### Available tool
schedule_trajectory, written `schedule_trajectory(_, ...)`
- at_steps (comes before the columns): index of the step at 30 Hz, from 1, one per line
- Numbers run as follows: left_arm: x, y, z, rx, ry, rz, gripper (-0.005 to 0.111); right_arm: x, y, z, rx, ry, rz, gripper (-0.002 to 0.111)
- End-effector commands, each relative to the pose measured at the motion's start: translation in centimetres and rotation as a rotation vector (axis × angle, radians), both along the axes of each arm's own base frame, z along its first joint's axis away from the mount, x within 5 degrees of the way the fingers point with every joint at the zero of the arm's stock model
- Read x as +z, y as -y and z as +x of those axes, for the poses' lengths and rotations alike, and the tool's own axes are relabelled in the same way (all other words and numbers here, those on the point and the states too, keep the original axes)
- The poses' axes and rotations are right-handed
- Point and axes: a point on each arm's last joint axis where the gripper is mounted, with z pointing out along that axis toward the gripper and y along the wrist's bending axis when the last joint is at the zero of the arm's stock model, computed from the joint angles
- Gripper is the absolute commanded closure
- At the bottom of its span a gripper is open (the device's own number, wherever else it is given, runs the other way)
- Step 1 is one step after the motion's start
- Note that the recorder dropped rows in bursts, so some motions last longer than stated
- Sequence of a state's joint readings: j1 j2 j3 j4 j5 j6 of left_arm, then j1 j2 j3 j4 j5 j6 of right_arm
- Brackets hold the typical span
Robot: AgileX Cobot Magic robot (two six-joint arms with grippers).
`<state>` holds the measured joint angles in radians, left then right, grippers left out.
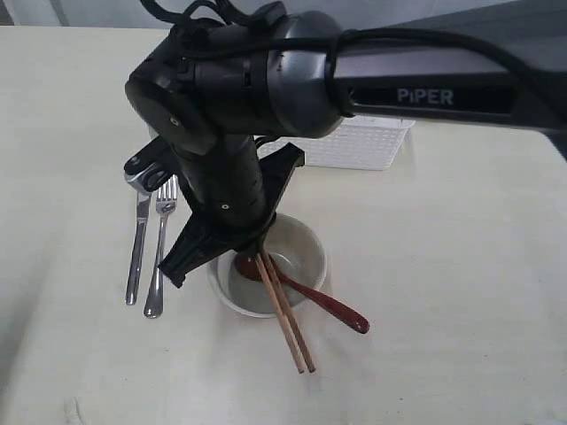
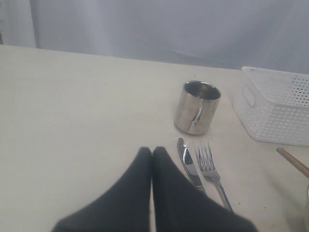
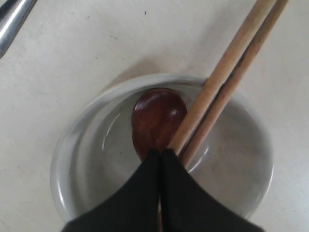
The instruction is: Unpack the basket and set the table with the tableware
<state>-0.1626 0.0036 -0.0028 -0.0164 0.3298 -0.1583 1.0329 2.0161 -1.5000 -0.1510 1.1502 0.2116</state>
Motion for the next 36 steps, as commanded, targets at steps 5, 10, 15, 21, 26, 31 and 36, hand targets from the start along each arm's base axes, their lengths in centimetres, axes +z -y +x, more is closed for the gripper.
schedule_trajectory(5,0.0,0.0,0.0,0.001,0.011,-0.005,0.107,1.3,0.3,0.0,0.002,0.024,0.03,0.109)
schedule_trajectory(10,0.0,0.0,0.0,0.001,0.011,-0.005,0.107,6.4,1.6,-0.1,0.015,0.141,0.124,0.109)
schedule_trajectory(15,0.0,0.0,0.0,0.001,0.011,-0.005,0.107,11.8,6.8,2.9,-0.128,0.243,0.215,0.109)
schedule_trajectory(21,0.0,0.0,0.0,0.001,0.011,-0.005,0.107,14.9,16.1,8.2,-0.129,0.326,0.198,0.109)
schedule_trajectory(26,0.0,0.0,0.0,0.001,0.011,-0.005,0.107,13.9,19.1,10.7,-0.101,0.216,0.379,0.109)
schedule_trajectory(31,0.0,0.0,0.0,0.001,0.011,-0.005,0.107,12.2,20.5,13.0,0.072,0.172,0.525,0.108)
schedule_trajectory(36,0.0,0.0,0.0,0.001,0.011,-0.005,0.107,8.3,20.4,15.1,0.17,0.093,0.575,0.107)
